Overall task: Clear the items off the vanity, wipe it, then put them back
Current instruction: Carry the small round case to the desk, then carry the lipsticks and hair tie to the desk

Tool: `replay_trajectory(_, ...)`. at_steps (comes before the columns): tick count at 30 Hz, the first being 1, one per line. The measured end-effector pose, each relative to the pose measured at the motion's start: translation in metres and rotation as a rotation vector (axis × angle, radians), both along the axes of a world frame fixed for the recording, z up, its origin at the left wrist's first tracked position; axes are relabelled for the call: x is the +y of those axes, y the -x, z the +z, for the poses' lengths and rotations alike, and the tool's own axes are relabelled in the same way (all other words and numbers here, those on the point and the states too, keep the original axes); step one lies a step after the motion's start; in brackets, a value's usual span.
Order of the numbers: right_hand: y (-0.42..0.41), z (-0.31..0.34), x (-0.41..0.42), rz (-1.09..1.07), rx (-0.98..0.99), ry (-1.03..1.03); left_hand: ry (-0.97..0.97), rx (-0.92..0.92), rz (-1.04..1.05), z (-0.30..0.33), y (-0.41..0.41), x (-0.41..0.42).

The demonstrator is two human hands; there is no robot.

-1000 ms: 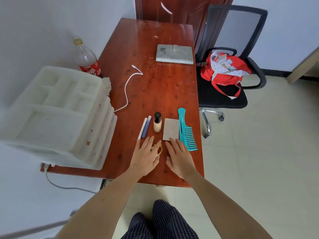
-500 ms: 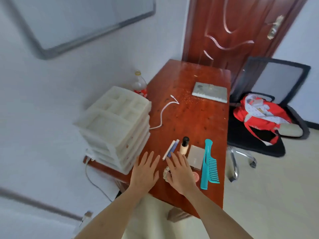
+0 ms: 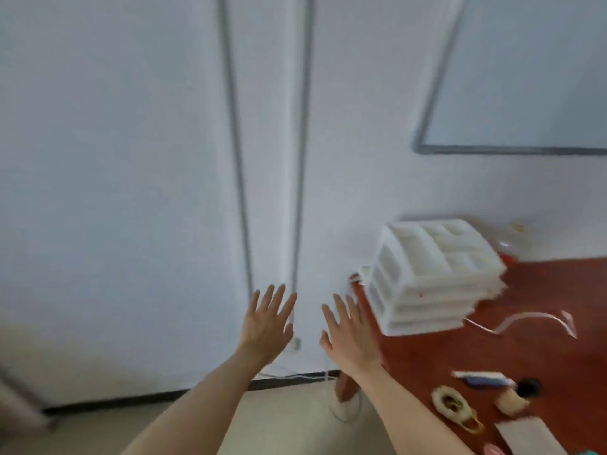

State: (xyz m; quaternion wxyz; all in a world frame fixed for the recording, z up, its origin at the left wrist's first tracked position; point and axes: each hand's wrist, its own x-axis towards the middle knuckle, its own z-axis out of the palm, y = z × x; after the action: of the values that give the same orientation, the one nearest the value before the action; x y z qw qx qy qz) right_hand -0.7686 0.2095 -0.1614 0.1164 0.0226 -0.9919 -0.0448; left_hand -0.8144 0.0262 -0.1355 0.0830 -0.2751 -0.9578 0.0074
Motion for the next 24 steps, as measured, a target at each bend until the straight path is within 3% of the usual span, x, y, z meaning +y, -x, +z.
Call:
replay_trajectory(7, 0.055, 0.053, -0.210, 0.470, 0.136, 0.028, 0.002, 0.245, 0.537, 0.048, -0.044, -0.206)
replay_trajectory(16, 0.000, 0.076, -0.500, 0.900, 0.181, 0.159, 0.127, 0.225, 0.982, 0.073, -0.181, -0.447)
replay_trajectory(24, -0.084, 0.062, -0.671, 1.172, 0.126, 0.167, 0.141, 0.142, 1.265, 0.054, -0.288, -0.574)
